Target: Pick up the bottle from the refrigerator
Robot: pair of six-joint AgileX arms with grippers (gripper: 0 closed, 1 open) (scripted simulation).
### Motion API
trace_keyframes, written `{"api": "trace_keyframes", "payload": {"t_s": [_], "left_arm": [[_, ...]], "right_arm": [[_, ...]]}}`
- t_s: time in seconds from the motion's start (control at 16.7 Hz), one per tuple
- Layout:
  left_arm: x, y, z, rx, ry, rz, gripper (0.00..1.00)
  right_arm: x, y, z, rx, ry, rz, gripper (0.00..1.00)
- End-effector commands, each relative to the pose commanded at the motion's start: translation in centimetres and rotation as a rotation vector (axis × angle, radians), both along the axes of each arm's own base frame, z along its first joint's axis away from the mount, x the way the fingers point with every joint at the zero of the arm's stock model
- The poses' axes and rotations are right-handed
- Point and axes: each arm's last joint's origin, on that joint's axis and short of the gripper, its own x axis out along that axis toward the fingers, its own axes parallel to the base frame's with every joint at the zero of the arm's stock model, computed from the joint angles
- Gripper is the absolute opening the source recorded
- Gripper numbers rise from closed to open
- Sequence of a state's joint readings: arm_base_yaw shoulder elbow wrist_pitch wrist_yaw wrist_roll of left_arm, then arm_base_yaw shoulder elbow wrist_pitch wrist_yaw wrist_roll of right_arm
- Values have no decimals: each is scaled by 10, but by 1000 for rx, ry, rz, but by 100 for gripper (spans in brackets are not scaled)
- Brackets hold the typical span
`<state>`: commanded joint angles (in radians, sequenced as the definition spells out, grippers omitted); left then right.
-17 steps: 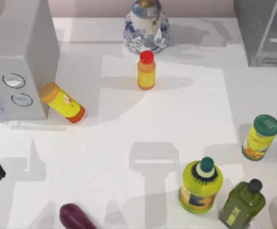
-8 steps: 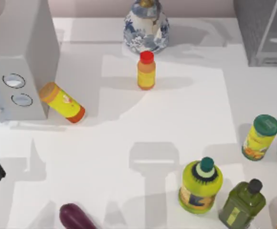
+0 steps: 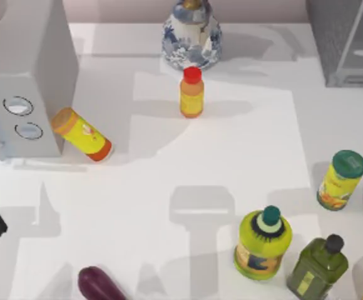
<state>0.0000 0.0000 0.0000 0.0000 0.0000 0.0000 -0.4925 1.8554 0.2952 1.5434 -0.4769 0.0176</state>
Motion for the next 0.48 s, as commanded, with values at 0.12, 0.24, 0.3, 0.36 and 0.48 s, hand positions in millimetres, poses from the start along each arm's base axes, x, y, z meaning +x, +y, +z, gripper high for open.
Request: {"api": "trace_keyframes", "payload": {"t_s": [0.12, 0.24, 0.3, 0.36, 0.48], "left_arm": [[0, 0, 0, 0, 0, 0, 100], [0, 0, 0, 0, 0, 0, 100], [0, 0, 0, 0, 0, 0, 100], [0, 0, 0, 0, 0, 0, 100], [0, 0, 0, 0, 0, 0, 100]], "right_arm": [[30, -6, 1, -2, -1, -1, 100], [69, -12, 7, -13, -21, -3, 100], [90, -14, 12, -19, -34, -5, 100], [110, -15, 17, -23, -43, -7, 100], [143, -12, 24, -25, -46, -10, 100]]}}
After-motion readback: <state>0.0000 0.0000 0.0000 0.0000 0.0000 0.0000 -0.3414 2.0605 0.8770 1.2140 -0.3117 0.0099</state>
